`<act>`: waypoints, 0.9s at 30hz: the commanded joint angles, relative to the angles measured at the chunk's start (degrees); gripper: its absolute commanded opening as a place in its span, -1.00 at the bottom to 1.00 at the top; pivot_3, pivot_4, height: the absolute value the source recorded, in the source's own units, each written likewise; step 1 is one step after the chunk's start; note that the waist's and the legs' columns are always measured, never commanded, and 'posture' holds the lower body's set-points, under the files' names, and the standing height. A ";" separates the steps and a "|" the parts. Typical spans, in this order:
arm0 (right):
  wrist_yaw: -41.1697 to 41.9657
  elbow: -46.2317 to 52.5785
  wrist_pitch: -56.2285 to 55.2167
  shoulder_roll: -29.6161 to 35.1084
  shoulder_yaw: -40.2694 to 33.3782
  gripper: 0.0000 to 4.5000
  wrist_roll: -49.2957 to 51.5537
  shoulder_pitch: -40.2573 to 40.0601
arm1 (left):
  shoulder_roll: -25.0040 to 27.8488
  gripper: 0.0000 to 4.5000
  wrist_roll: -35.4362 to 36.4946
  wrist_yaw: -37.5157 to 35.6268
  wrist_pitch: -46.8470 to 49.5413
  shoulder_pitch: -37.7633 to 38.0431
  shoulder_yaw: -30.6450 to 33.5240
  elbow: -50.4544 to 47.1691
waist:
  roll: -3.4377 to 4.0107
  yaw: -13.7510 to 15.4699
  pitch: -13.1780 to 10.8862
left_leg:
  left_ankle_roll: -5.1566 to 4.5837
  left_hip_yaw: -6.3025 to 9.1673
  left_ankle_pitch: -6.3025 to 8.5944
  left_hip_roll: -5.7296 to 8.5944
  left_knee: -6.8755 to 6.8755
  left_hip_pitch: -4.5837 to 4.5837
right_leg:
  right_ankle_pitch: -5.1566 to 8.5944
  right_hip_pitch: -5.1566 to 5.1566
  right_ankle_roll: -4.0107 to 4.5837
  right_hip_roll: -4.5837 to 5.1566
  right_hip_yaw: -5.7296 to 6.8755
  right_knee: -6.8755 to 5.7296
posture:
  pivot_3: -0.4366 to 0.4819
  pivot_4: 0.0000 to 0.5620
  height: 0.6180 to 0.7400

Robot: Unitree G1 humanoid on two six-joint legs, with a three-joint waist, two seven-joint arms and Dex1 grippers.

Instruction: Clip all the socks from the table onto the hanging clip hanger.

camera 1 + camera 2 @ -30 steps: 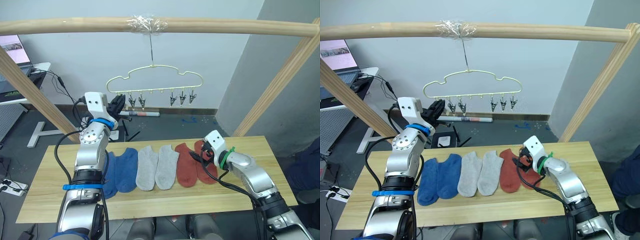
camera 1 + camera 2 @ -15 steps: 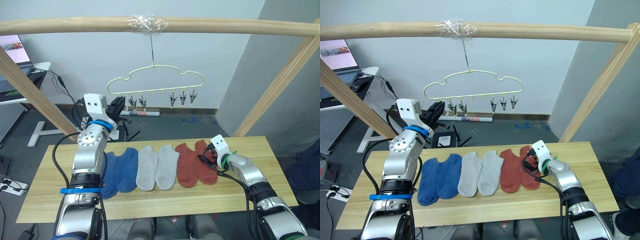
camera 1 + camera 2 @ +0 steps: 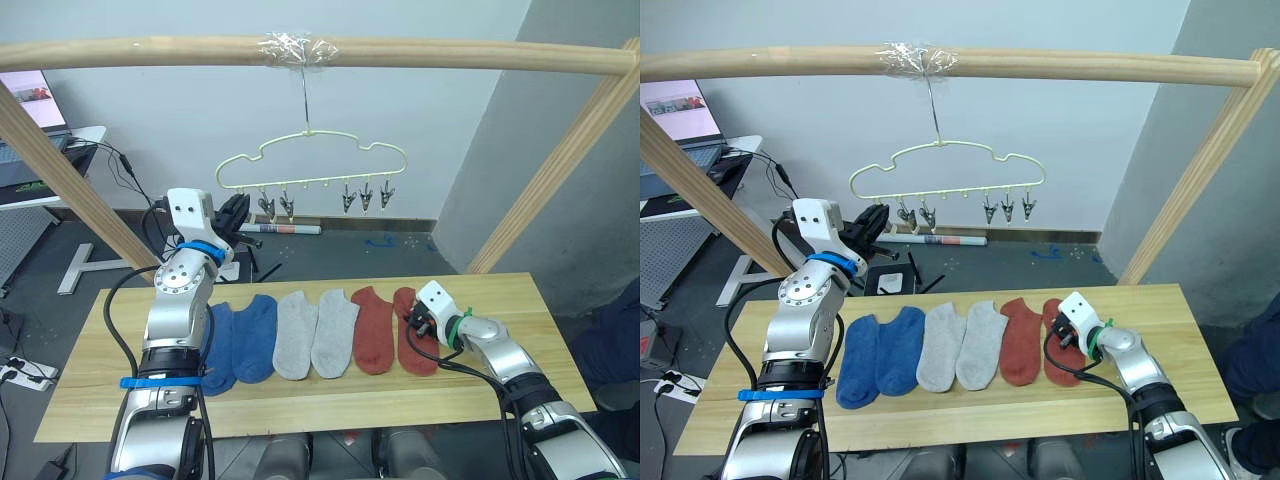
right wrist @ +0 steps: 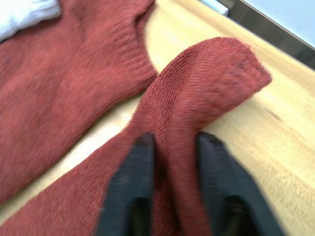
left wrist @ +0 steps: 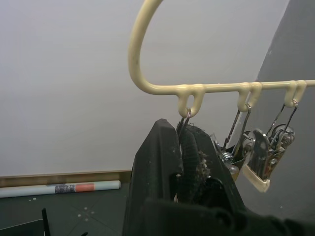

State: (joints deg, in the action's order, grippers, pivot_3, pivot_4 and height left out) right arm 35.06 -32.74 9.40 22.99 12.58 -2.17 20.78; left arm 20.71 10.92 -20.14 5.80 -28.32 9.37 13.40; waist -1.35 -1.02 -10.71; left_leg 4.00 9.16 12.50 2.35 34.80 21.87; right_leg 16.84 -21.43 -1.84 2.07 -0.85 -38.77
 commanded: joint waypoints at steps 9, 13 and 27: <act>10.84 23.34 5.20 7.00 0.57 -0.99 2.18 -7.39 | 1.27 -1.00 9.79 -6.58 11.61 0.68 2.35 -5.11 | 0.07 0.63 -0.09 | -0.01 -0.03 0.00 -0.02 0.05 0.04 | 0.00 -0.06 -0.03 0.00 -0.05 -0.03 | 0.16 -0.33 1.00; 14.75 38.59 17.63 5.05 1.05 -0.99 8.79 -5.71 | 1.72 -1.00 20.79 -7.46 25.35 -0.96 7.39 -6.81 | 0.07 0.08 -0.15 | 0.00 0.00 0.00 -0.09 0.05 0.10 | 0.00 -0.18 -0.03 0.02 -0.05 -0.10 | 0.15 -0.33 1.00; 8.14 30.60 27.43 -15.98 4.02 -0.99 14.14 10.06 | 4.63 -1.00 40.53 -8.81 48.00 -3.79 13.91 -12.26 | 0.03 0.70 -0.19 | 0.22 0.06 -0.13 -0.12 0.05 0.61 | -0.02 -0.66 -0.01 0.12 -0.04 -0.12 | 0.21 -0.40 1.00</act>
State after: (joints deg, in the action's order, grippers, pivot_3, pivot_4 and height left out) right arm 43.41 -2.26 37.94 7.80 17.29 10.41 29.31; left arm 25.01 49.12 -28.97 53.15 -31.34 22.30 4.38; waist -1.33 -0.32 -10.90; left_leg 4.31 9.23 12.32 2.23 34.85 22.67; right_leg 16.68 -22.31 -1.61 2.19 -0.87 -38.93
